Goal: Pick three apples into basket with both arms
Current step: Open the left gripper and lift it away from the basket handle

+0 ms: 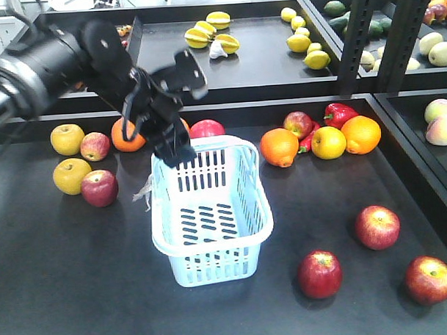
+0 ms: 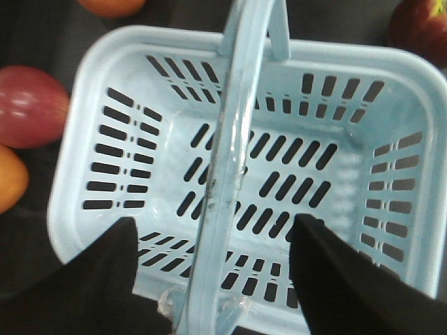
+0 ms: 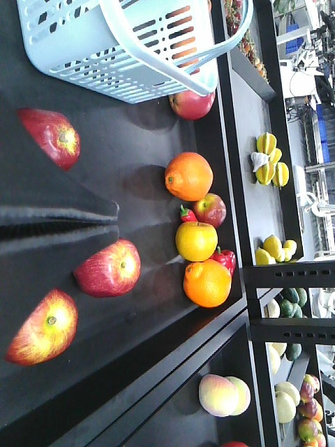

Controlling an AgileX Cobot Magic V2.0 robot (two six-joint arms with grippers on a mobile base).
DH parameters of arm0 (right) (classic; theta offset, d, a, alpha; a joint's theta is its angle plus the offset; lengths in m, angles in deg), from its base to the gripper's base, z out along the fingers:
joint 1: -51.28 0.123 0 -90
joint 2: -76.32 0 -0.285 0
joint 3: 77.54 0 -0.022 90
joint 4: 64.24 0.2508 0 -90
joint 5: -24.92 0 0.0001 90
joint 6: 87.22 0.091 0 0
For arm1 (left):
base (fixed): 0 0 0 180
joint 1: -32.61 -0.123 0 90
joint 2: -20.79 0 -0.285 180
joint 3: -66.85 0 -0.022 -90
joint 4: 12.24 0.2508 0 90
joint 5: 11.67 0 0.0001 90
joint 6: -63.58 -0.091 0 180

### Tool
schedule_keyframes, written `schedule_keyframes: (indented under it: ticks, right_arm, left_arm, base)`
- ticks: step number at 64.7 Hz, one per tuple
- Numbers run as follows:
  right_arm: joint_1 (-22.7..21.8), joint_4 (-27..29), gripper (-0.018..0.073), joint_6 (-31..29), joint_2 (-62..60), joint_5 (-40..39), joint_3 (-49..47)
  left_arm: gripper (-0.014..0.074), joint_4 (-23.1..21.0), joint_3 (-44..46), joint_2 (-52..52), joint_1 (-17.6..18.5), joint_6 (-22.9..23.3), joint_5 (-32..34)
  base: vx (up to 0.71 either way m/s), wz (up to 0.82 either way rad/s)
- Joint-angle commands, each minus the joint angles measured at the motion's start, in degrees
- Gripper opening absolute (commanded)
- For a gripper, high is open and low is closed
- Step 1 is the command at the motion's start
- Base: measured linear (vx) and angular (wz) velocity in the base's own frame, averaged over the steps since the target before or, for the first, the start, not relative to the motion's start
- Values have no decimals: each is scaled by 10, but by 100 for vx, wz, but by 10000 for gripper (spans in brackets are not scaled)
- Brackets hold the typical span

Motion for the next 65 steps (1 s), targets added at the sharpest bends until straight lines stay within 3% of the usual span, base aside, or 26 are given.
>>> schedule_keyframes:
  ticks: [1,12,19,29,45,55,65]
  right_arm:
    - [-4,-1,-9,0,-2,-42,3]
    - [-4,-1,-9,0,-2,-42,3]
    - [-4,-1,-9,0,-2,-42,3]
    - [-4,-1,-9,0,-2,-42,3]
    - [-4,-1,-9,0,-2,-42,3]
    - [-4,-10,-9,0,-2,-44,3]
    - [-4,-10,-9,0,-2,-44,3]
  left_arm:
    - [461,-19,21,-59,-3,27,14]
    - [398,-12,21,-108,-3,97,-39]
    - [258,-4,13,-151,-3,143,-75]
    - [-11,0,-25,-240,-3,160,-75]
    - [-8,-39,-221,-424,-3,175,-49]
    - [-8,-64,-408,-571,-3,180,72]
    - [-8,-61,-598,-709,-3,246,190]
  base:
    - [0,0]
    - [0,0]
    - [0,0]
    - [0,0]
    - [0,0]
    - [0,0]
    - [0,0]
